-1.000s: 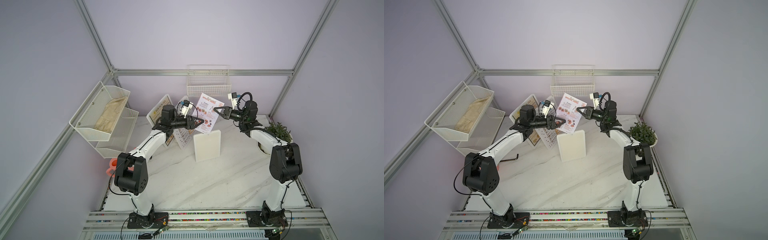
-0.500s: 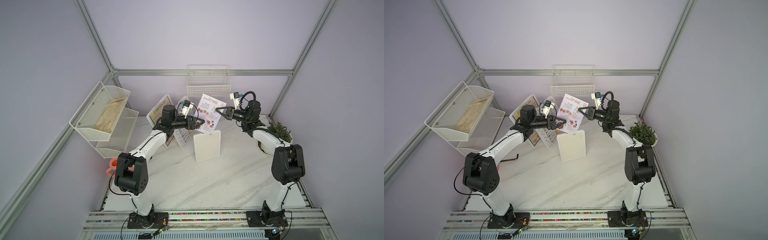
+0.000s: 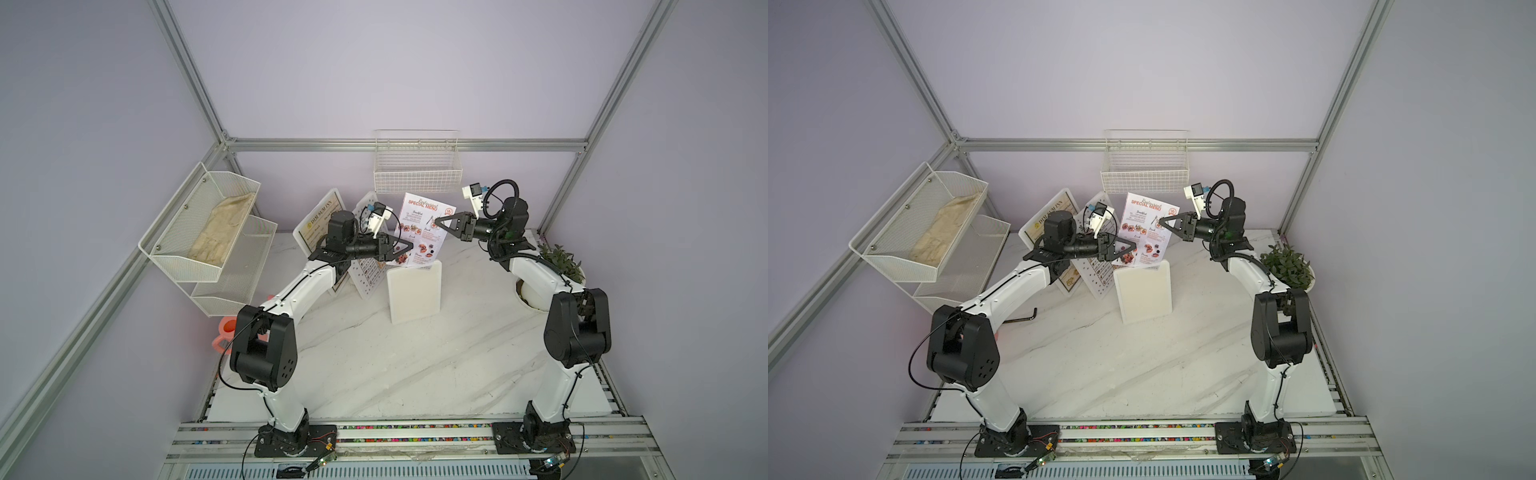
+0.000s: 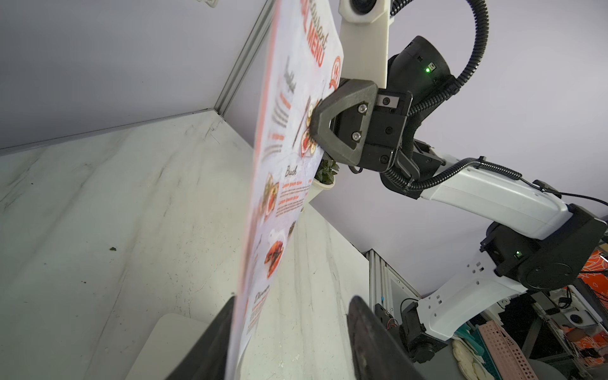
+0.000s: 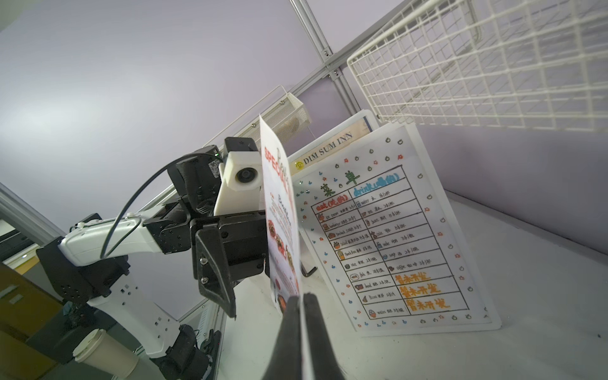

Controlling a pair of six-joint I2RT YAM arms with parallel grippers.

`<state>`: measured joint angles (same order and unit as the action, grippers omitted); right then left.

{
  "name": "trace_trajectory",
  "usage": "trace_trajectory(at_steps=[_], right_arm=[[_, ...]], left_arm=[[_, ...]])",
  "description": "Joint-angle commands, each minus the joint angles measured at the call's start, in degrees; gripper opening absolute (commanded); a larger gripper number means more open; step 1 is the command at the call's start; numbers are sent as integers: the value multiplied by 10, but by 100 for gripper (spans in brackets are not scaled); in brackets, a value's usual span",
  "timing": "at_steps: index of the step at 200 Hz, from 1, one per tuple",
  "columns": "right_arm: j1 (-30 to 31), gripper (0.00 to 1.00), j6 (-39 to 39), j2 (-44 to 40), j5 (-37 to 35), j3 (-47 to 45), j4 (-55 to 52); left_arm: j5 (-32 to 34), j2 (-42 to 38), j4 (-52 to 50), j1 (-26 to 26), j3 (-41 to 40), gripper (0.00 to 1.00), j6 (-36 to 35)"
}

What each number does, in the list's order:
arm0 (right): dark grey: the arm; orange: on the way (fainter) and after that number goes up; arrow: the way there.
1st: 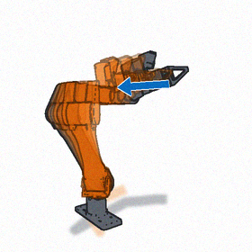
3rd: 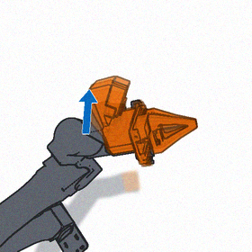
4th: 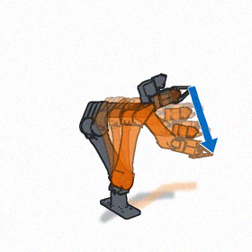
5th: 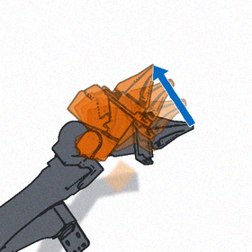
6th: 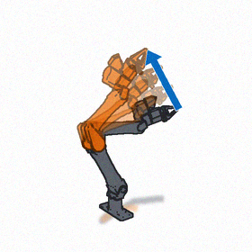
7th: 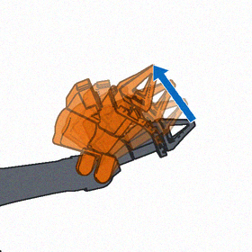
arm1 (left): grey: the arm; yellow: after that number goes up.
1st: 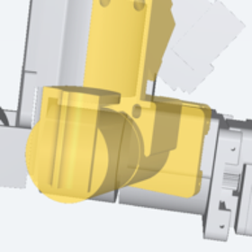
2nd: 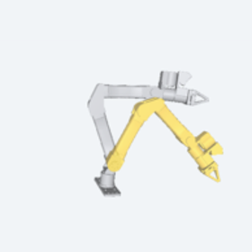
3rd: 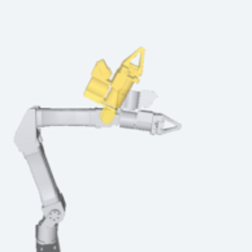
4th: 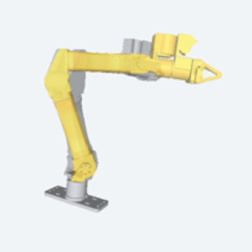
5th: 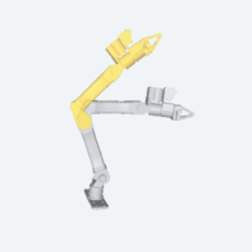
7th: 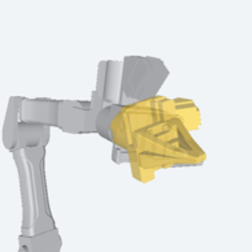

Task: Insert the menus into the narrow rack
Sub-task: Insert the menu into the narrow rack.

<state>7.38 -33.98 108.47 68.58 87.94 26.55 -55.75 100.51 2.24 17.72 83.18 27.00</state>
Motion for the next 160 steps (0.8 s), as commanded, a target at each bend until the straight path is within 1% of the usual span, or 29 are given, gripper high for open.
trace_trajectory(at_steps=[1, 50, 97, 122, 160], right_arm=[[-3, 0, 21, 13, 31, 31, -1], [-3, 0, 96, 23, 50, 68, -93], [-2, 0, 146, 37, 63, 96, -160], [-2, 0, 163, 44, 72, 106, -179], [-2, 0, 190, 59, 91, 134, -212]], left_arm=[[-14, 11, 21, 4, 30, 52, 2], [-15, 15, 11, 4, 37, 52, -4], [-17, 16, 7, 4, 37, 52, -6], [-17, 17, 7, 4, 39, 52, -7], [-18, 19, -1, 4, 49, 56, -9]])
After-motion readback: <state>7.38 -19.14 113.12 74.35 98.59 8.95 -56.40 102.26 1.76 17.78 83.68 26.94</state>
